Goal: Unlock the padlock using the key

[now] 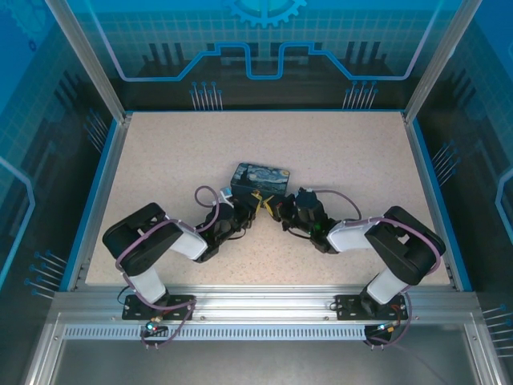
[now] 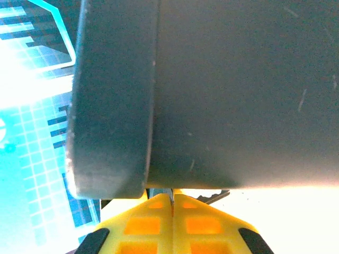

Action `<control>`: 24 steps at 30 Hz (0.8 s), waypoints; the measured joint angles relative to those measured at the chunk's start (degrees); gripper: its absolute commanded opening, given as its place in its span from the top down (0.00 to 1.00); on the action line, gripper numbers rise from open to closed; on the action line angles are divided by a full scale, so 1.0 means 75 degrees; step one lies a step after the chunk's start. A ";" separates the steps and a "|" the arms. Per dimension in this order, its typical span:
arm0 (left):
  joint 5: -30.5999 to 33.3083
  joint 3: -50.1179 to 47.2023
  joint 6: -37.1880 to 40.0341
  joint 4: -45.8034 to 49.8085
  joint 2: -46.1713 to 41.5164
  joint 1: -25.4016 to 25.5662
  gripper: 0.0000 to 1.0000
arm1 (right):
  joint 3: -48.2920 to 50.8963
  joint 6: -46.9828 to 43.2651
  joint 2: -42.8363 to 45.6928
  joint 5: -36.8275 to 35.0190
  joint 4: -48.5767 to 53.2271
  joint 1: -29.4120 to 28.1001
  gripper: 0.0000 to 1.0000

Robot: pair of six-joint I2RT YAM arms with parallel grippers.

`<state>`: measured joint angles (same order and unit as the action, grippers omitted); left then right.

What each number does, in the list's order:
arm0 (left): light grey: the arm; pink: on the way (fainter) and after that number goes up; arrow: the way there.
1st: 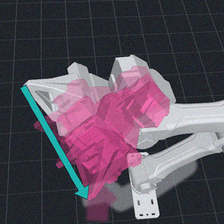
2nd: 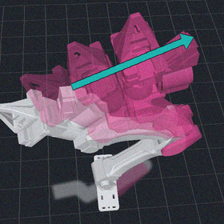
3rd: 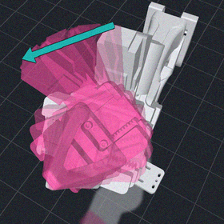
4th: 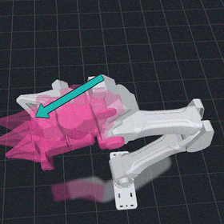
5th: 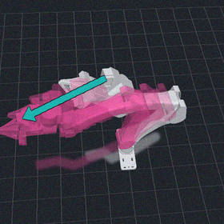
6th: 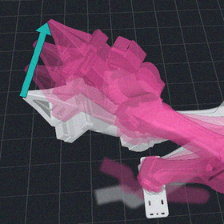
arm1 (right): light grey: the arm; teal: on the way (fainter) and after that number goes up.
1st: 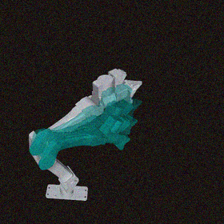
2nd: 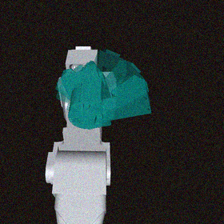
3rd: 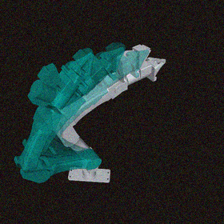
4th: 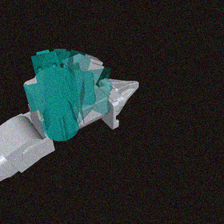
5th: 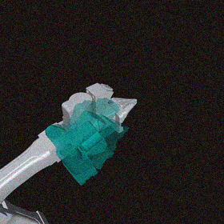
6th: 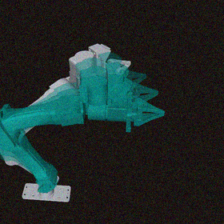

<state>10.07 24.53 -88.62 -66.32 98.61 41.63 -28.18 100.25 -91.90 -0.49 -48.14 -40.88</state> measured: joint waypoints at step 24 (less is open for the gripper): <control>-0.0032 -0.0064 -0.0233 -0.0898 0.0554 0.0122 1.00 | -0.0297 -0.1011 0.0606 0.0128 0.1696 0.0009 0.35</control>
<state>9.82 24.05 -90.37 -73.06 102.76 42.54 -30.41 92.66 -87.35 0.47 -35.42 -40.82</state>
